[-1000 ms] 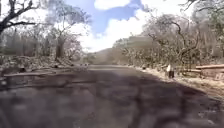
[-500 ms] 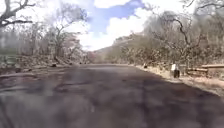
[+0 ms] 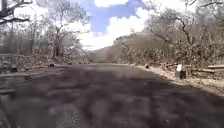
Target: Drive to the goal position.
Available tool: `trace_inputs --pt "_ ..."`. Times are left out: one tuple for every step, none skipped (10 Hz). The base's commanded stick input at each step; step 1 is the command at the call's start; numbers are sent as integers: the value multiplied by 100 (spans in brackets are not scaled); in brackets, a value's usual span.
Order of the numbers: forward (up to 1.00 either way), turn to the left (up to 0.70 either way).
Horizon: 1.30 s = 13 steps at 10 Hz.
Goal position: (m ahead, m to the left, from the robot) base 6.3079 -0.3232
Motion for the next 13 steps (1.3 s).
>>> trace_inputs --pt "70 0" --pt "70 0" --pt "68 0" --pt "66 0" --pt "64 0" --pt "65 0" --pt "70 0" --pt "70 0" --pt "70 0" --pt "70 0" --pt "70 0" --pt "70 0" --pt "70 0"
